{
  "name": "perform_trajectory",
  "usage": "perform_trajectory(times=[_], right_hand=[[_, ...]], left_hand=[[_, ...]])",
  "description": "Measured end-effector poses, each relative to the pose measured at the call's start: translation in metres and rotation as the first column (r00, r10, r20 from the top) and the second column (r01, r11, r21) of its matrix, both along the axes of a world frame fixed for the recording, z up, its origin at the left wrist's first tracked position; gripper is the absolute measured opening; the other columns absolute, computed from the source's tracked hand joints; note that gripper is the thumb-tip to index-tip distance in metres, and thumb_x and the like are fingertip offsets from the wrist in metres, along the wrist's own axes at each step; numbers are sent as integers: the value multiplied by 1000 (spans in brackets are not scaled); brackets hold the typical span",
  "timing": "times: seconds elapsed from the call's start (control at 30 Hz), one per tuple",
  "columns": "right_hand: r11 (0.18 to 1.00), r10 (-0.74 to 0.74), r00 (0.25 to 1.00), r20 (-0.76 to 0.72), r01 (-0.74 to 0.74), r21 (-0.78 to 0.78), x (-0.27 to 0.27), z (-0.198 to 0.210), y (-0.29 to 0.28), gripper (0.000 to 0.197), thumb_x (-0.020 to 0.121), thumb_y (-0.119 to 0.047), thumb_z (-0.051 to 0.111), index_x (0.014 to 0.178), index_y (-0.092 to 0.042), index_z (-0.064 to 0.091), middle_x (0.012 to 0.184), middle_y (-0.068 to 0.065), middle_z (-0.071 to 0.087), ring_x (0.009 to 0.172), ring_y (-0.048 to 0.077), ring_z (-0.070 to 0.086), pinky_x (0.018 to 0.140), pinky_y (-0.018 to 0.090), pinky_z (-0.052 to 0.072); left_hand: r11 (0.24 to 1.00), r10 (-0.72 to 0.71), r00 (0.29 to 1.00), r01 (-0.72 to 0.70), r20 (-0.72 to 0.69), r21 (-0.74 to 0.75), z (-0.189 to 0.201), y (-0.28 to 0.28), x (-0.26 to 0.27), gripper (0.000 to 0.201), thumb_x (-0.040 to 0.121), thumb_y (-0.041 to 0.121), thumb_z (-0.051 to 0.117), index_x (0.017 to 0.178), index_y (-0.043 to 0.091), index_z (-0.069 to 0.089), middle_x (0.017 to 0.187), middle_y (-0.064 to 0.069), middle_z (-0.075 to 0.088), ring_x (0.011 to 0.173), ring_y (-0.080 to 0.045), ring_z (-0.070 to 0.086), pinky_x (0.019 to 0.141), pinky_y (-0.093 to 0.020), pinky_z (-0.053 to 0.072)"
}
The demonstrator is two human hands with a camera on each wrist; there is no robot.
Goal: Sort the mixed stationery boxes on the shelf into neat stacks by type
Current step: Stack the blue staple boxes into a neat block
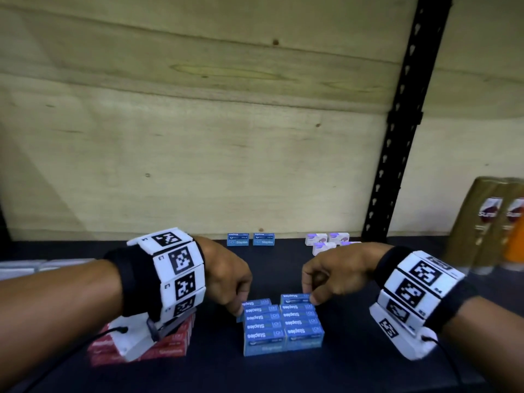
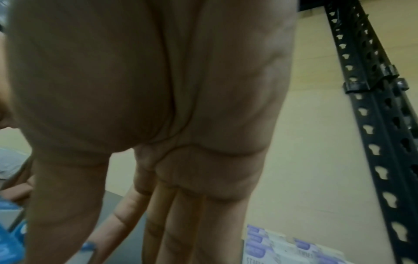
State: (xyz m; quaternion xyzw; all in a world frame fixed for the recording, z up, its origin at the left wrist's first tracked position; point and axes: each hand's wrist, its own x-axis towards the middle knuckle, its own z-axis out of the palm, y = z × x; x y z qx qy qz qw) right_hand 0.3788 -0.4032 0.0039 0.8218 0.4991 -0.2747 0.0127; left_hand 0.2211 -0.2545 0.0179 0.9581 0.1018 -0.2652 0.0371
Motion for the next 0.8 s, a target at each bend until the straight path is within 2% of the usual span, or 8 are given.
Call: perform_trajectory(times=[0.1, 0.2, 0.3, 0.37, 0.47, 0.53, 0.7, 0.8], right_hand=[[1000, -3, 999, -36, 2, -12, 2, -1, -6, 11, 93, -23, 66, 103, -28, 63, 99, -8, 70, 89, 9, 60, 96, 43, 52], [1000, 5, 999, -43, -5, -11, 3, -2, -9, 18, 93, -17, 64, 103, -32, 63, 107, -3, 73, 95, 13, 63, 96, 45, 51], [1000, 19, 999, -36, -19, 5, 4, -3, -9, 21, 92, -18, 62, 101, -37, 64, 107, -8, 73, 105, 18, 65, 98, 49, 52], [1000, 25, 998, -50, -25, 17, 5, -4, -8, 21, 94, -18, 61, 105, -35, 64, 101, -13, 71, 99, 12, 64, 97, 48, 52], [999, 37, 996, -76, -35, 22, 5, -5, -7, 20, 96, -17, 60, 109, -32, 64, 94, -18, 70, 87, 3, 60, 88, 39, 53], [999, 44, 996, -83, -42, 23, 5, -5, -6, 20, 97, -17, 60, 109, -31, 63, 95, -17, 70, 85, 2, 60, 83, 34, 52], [998, 54, 998, -46, -53, 21, 3, -5, -3, 19, 96, -18, 61, 106, -34, 63, 112, -6, 73, 108, 18, 65, 99, 41, 51], [999, 43, 998, -54, -42, 13, 3, -5, -2, 19, 96, -18, 61, 104, -35, 63, 111, -4, 73, 99, 15, 65, 92, 43, 52]], left_hand=[[1000, -20, 1000, 20, -1, 4, 1, -1, -4, 29, 95, 27, 59, 122, 16, 60, 103, 6, 61, 90, -8, 52, 79, -24, 42], [1000, -13, 1000, 13, 1, -7, 1, 0, -6, 32, 95, 20, 59, 126, 20, 53, 116, 5, 61, 96, -8, 51, 86, -26, 43], [999, -20, 1000, 21, 19, -31, -1, 3, -9, 31, 96, 19, 56, 127, 24, 51, 104, 14, 55, 96, -7, 50, 84, -26, 40], [999, -25, 999, 26, 32, -45, -1, 3, -10, 30, 96, 21, 56, 126, 24, 51, 103, 14, 56, 97, -8, 52, 86, -26, 41], [998, -37, 999, 38, 35, -43, -1, 3, -11, 30, 97, 23, 55, 126, 26, 50, 120, 8, 62, 107, -12, 56, 94, -30, 43], [998, -47, 998, 48, 34, -30, -1, 3, -10, 30, 97, 26, 54, 127, 29, 50, 124, 8, 61, 111, -14, 56, 97, -33, 43], [999, -54, 998, 54, 28, 0, 0, 0, -6, 30, 99, 31, 51, 128, 34, 48, 119, 5, 62, 92, -10, 52, 81, -27, 39], [999, -52, 998, 52, 20, -2, 0, 0, -4, 29, 99, 32, 51, 127, 35, 49, 117, 6, 63, 93, -10, 53, 82, -28, 40]])
